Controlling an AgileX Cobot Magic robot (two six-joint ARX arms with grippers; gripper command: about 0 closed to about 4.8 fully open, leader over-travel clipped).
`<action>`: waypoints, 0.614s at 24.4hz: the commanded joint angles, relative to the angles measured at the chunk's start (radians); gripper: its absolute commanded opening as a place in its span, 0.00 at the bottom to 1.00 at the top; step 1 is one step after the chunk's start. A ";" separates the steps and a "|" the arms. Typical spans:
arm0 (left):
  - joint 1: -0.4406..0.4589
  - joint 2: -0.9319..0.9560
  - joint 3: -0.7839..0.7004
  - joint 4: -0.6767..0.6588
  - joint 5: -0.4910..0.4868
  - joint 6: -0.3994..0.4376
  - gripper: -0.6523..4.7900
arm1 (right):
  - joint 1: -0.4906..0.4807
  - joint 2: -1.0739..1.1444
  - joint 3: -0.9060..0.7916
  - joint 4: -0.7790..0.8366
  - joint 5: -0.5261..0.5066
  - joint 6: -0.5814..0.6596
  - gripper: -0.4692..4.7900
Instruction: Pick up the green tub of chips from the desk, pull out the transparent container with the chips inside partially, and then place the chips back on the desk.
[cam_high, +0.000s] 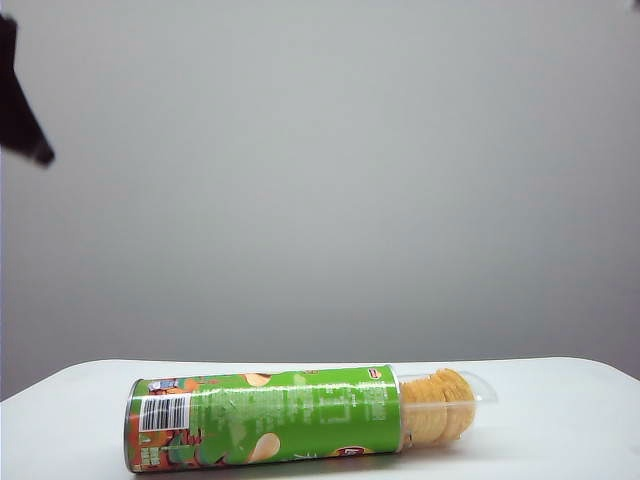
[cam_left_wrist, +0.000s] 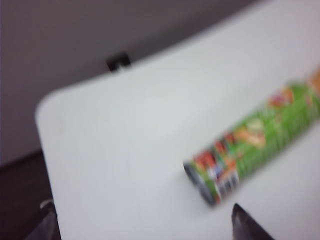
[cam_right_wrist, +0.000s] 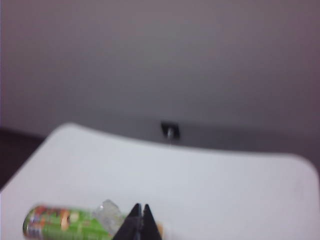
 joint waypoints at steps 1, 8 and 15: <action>0.000 -0.164 -0.066 0.181 -0.064 -0.112 0.93 | -0.042 -0.108 -0.034 0.031 0.019 0.009 0.09; 0.000 -0.403 -0.273 0.376 -0.224 -0.133 0.79 | -0.042 -0.316 -0.338 0.273 0.223 0.101 0.09; 0.000 -0.561 -0.466 0.497 -0.132 -0.171 0.78 | -0.037 -0.539 -0.608 0.456 0.245 0.202 0.09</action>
